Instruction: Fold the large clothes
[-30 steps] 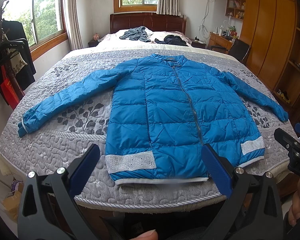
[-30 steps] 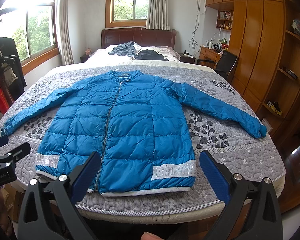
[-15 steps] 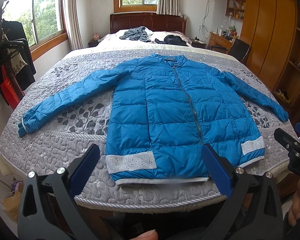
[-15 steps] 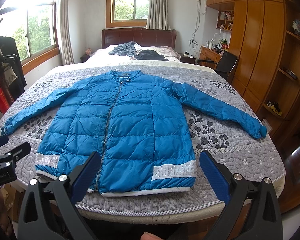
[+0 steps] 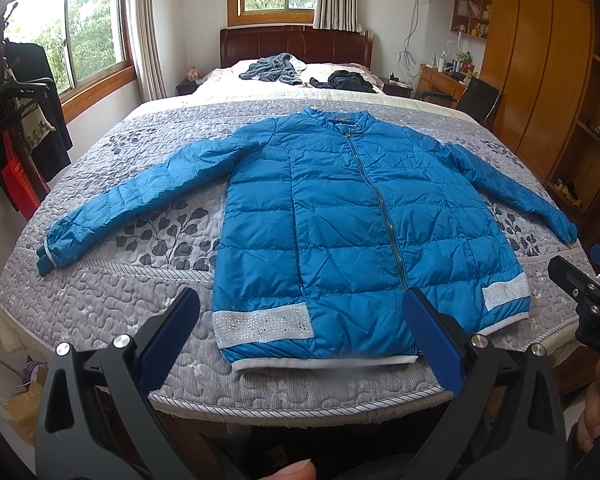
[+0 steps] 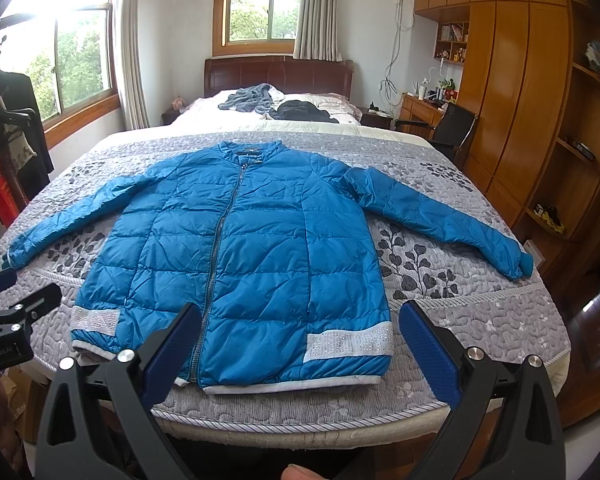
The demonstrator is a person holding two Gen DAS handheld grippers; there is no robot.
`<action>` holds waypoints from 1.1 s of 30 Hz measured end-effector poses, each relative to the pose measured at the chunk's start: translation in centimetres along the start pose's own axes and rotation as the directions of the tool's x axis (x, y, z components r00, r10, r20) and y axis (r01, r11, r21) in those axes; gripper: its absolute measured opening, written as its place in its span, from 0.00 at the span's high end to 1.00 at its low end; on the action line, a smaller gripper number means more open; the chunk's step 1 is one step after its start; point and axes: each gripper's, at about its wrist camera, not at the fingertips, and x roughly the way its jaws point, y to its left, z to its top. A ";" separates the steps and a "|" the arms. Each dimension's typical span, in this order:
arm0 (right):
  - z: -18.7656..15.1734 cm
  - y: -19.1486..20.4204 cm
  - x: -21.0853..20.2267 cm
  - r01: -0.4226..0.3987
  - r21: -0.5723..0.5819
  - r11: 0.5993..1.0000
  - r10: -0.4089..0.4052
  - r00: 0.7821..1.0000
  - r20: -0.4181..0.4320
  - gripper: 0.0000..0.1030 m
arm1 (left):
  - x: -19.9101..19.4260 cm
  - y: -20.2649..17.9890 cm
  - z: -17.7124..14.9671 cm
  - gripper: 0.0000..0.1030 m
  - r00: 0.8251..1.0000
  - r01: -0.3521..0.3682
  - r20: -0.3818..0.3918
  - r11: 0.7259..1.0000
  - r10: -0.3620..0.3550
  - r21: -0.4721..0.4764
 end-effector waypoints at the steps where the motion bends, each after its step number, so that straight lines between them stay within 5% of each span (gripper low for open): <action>1: 0.0 0.0 0.0 0.000 0.000 1.000 0.000 1.000 0.000 0.04 | 0.0 0.0 0.0 0.03 1.000 0.000 0.000 1.000 0.000 0.000; 29: -0.1 0.0 0.4 0.002 -0.006 1.000 -0.002 1.000 -0.004 0.04 | 0.4 0.5 0.1 0.03 1.000 0.013 -0.005 1.000 -0.013 -0.003; 33: 0.3 -1.9 1.8 -0.047 0.007 0.999 0.046 0.997 0.056 0.04 | 2.0 1.6 1.2 0.03 1.000 0.013 0.021 1.000 -0.013 -0.015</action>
